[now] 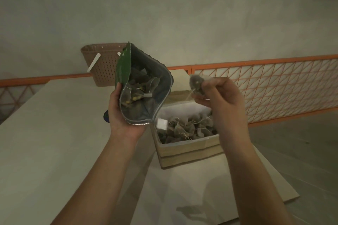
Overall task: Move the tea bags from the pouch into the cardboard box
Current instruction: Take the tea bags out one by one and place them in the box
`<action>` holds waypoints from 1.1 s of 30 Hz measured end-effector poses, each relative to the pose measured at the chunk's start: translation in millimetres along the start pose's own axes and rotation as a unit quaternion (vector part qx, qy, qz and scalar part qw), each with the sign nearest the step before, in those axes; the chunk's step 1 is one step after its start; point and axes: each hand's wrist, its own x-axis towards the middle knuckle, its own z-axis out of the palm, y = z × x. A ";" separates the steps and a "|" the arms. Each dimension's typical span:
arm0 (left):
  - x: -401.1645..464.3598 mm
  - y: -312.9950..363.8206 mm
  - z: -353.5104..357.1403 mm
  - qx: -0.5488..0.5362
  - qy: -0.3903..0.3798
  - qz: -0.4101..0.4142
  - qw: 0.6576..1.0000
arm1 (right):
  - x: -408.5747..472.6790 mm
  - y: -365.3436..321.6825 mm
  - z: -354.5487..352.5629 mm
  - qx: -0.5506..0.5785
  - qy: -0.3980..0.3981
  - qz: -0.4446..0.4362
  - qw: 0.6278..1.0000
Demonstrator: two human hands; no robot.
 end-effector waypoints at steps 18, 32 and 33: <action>3.4 -10.4 2.3 0.016 -0.019 0.007 1.000 | 61.4 10.7 -49.9 -0.174 0.084 -0.069 0.979; 3.0 -16.9 14.1 0.036 0.011 0.013 0.999 | 52.7 63.7 -60.9 -0.517 -0.129 0.062 0.844; 3.0 -16.8 14.0 0.034 0.010 0.011 0.999 | 54.0 66.0 -60.2 -0.516 -0.168 0.064 0.838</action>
